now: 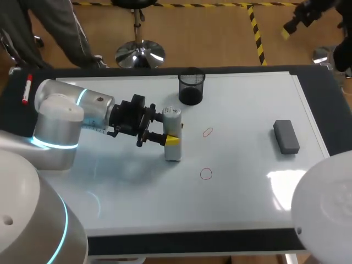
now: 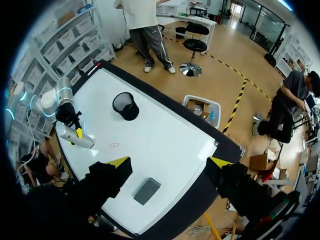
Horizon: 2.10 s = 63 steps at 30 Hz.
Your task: Pick up the inspection probe, press it on each red-marked spot on the whiteboard one by one, put down the probe, pick up the eraser, and wipe off all the red marks.
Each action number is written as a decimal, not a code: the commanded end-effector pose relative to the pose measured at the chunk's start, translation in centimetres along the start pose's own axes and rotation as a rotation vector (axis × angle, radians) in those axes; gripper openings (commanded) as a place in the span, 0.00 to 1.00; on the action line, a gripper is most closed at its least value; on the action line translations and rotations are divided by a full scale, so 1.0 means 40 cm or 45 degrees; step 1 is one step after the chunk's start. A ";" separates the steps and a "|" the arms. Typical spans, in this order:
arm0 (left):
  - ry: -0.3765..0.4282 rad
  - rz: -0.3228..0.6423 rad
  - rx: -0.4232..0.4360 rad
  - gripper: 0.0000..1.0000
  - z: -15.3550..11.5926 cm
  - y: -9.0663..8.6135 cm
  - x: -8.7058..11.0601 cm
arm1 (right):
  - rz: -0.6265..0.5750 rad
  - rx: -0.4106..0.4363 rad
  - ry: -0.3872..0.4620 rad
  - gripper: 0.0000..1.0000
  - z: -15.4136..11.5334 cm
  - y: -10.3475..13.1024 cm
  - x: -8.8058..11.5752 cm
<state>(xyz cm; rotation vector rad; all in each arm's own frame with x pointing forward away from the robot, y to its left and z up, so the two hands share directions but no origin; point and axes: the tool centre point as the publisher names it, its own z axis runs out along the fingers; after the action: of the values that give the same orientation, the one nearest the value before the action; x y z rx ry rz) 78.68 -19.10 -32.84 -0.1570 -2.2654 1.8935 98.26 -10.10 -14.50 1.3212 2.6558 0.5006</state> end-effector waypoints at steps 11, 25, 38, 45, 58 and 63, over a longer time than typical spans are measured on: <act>0.000 0.000 0.004 0.00 0.004 0.024 0.002 | 0.033 0.145 -0.032 1.00 -0.004 0.004 -0.003; 0.000 0.000 0.004 0.00 0.004 0.024 0.002 | 0.262 0.160 -0.104 1.00 -0.009 -0.079 0.025; 0.000 0.000 0.004 0.00 0.004 0.024 0.002 | 0.385 0.336 -0.084 1.00 -0.027 -0.165 0.072; 0.000 0.000 0.004 0.00 0.004 0.024 0.002 | 0.469 0.333 -0.175 1.00 -0.043 -0.206 0.099; 0.000 0.000 0.004 0.00 0.004 0.024 0.002 | 0.507 0.250 -0.181 1.00 -0.051 -0.250 0.155; 0.000 0.000 0.004 0.00 0.004 0.024 0.002 | 0.534 0.263 -0.159 1.00 -0.040 -0.264 0.161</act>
<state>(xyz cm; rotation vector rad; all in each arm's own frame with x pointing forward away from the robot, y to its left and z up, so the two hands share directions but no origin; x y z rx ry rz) 78.67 -19.10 -32.85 -0.1572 -2.2654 1.8934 86.25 -10.96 -16.28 1.9179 2.3783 0.1614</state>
